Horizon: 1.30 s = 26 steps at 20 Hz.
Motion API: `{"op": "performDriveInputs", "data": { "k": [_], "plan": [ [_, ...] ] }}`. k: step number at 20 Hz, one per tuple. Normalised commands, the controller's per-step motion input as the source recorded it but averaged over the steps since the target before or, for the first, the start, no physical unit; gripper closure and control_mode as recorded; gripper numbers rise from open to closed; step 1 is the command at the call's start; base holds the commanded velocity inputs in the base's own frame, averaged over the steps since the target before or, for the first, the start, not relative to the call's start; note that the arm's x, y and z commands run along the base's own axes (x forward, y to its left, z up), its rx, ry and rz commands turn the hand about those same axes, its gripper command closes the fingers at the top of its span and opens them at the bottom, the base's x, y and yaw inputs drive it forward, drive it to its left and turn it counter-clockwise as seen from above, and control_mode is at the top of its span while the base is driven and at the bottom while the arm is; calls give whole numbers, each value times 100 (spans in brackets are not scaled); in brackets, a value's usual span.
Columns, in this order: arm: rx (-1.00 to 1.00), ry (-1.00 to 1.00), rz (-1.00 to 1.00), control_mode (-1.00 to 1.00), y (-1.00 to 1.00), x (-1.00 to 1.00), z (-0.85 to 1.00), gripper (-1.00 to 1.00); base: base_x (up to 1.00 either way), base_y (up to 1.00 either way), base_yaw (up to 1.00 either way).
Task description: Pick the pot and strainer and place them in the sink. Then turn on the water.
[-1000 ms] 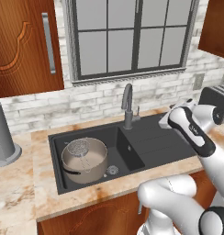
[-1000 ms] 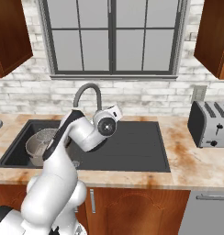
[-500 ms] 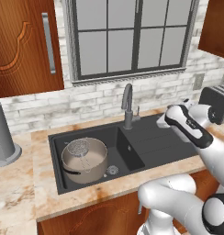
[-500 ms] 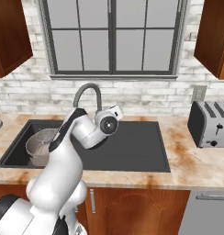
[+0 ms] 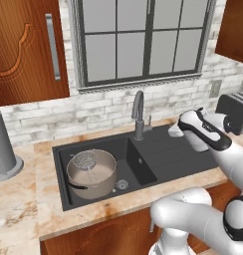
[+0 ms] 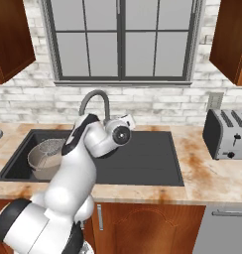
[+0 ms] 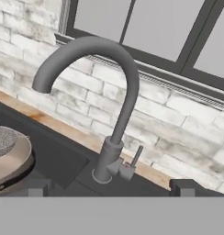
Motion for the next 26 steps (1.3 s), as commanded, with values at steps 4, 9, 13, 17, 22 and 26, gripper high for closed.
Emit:
{"op": "performDriveInputs", "data": {
  "k": [4, 9, 13, 17, 22, 26],
  "plan": [
    [11, 0, 0, -100, -1, 10, -13, -100, 0, 0, 0],
    [6, 0, 0, -100, 0, 8, -14, -100, 0, 0, 0],
    [1, 0, 0, -100, 0, 9, -6, -100, 0, 0, 0],
    [0, 0, 0, -100, 0, 16, 0, -100, 0, 0, 0],
    [0, 0, 0, -100, 0, 20, -2, -100, 0, 0, 0],
    [2, 0, 0, -100, 0, 3, -13, -100, 0, 0, 0]
  ]
}}
